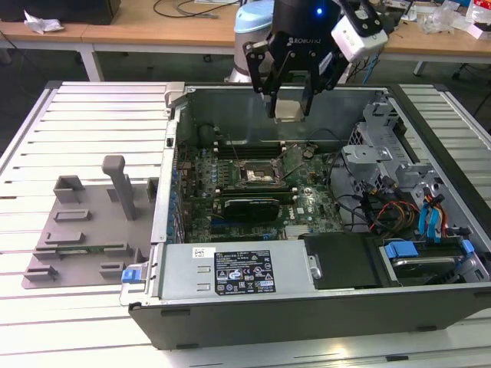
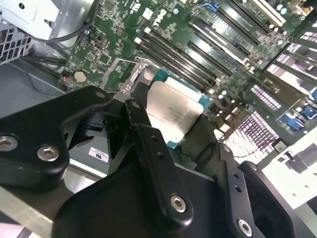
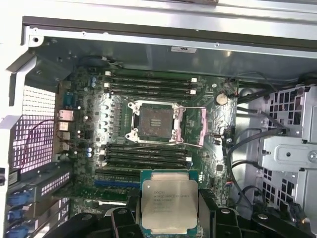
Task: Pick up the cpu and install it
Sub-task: 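Pick up the cpu and move it towards the insertion slot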
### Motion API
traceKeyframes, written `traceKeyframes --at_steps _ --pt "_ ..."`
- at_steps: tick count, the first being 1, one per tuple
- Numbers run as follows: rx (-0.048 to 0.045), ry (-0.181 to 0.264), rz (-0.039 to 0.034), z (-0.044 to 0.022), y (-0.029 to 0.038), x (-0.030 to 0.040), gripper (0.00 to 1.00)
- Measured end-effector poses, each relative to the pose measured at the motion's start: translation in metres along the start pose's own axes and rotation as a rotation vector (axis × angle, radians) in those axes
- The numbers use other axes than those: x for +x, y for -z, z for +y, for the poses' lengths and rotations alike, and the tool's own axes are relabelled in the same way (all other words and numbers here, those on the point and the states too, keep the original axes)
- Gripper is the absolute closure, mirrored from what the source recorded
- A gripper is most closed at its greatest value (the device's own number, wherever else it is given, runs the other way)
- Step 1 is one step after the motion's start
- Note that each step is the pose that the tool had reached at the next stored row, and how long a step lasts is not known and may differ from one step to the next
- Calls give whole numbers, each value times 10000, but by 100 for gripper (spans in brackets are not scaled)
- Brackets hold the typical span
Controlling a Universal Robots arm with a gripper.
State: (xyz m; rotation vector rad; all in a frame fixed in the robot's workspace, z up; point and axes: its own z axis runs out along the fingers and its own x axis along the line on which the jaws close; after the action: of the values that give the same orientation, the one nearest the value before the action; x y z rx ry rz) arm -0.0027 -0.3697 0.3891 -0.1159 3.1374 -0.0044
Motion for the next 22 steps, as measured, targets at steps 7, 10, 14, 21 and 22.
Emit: traceKeyframes --at_steps 7,10,14,21,22 --pt "6 0 20 97 -175 -58 45" --pt "6 1 22 107 -249 -65 45" --pt "5 0 22 111 -319 -69 45" --pt "6 0 23 117 -534 -71 45" --pt "7 0 24 123 -555 -71 45"
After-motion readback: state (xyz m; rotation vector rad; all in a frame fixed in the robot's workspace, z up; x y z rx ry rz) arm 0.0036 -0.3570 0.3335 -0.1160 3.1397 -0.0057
